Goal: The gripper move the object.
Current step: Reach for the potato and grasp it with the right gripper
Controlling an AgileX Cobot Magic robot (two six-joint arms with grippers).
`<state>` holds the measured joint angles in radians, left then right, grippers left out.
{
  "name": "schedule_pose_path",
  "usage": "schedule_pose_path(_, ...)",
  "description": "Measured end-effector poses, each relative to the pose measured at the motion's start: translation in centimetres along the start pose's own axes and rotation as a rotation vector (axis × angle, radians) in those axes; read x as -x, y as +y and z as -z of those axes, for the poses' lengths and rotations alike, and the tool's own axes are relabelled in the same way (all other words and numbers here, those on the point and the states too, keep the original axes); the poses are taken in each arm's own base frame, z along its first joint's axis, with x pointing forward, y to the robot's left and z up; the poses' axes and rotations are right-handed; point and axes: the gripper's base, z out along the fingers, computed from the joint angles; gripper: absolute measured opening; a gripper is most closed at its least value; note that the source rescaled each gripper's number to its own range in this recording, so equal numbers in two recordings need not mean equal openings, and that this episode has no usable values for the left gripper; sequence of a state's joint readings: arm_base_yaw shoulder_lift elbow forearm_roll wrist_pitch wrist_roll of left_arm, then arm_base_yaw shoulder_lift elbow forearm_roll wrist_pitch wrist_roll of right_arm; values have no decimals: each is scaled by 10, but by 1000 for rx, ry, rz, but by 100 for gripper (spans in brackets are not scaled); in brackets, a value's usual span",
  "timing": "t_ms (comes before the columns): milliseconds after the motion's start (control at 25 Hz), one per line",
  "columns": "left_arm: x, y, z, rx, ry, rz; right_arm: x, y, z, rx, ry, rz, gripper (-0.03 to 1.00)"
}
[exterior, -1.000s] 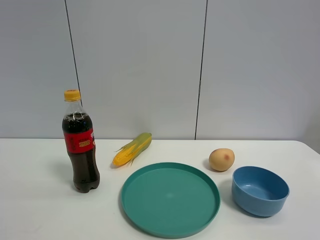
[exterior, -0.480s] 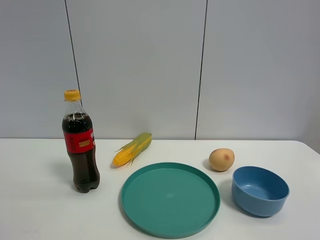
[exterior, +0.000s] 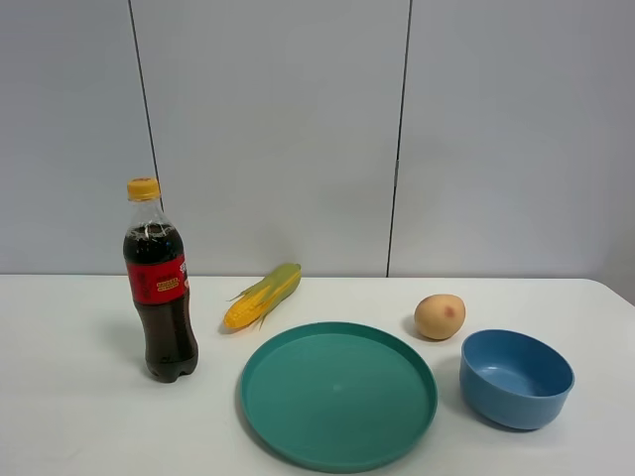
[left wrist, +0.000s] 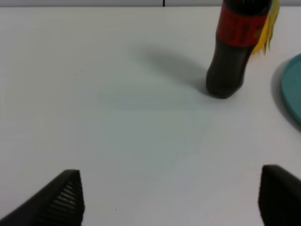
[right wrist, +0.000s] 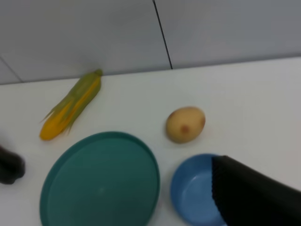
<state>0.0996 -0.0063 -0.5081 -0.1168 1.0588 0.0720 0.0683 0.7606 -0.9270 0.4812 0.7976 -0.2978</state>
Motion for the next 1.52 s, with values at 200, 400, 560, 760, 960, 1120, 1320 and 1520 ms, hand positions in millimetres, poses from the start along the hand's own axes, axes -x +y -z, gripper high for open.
schedule_pose_path(200,0,0,0,0,0,0,41,-16,-75,-12,149,85,99)
schedule_pose_path(400,0,0,0,0,0,0,54,-31,-167,-125,324,40,100)
schedule_pose_path(560,0,0,0,0,0,-1,40,-45,-236,-238,477,22,100)
schedule_pose_path(760,0,0,0,0,0,-1,4,-62,-305,-303,656,2,100)
schedule_pose_path(960,0,0,0,0,0,-1,-26,-73,-354,-320,740,-1,100)
schedule_pose_path(1120,0,0,0,0,0,-1,-42,-77,-370,-320,754,9,100)
schedule_pose_path(1320,0,0,0,0,0,-1,-50,-80,-382,-313,726,13,100)
schedule_pose_path(1520,0,0,0,0,0,-1,-58,-83,-392,-307,711,17,100)
